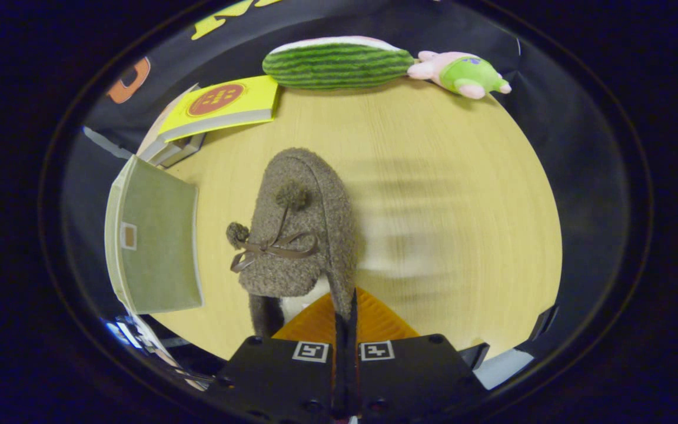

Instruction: Open the storage box then place both shoes into the box .Put the left shoe in first, then the right shoe, with the right side of both shoes facing outward in a uniform manner.

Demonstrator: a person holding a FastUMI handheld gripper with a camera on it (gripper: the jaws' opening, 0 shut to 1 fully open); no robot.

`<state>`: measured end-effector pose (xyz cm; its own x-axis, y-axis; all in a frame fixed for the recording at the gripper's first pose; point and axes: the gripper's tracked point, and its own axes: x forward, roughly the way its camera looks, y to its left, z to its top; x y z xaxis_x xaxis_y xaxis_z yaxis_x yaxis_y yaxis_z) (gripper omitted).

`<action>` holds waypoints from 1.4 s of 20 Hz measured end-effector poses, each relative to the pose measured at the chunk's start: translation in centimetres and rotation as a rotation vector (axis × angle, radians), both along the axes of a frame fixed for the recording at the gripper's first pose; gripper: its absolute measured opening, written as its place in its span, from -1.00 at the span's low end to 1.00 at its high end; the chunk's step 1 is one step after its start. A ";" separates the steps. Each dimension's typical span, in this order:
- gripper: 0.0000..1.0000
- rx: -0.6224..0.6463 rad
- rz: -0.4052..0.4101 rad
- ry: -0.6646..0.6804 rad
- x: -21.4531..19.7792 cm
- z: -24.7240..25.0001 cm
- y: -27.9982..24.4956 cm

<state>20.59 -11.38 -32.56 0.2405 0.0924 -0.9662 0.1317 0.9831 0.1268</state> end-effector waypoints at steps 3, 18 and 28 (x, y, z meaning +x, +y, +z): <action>-0.87 0.003 -0.020 -0.025 0.2 2.6 0.8; -0.87 0.043 0.038 -0.078 1.8 11.6 14.2; -0.88 0.198 0.054 -0.159 2.8 12.9 28.8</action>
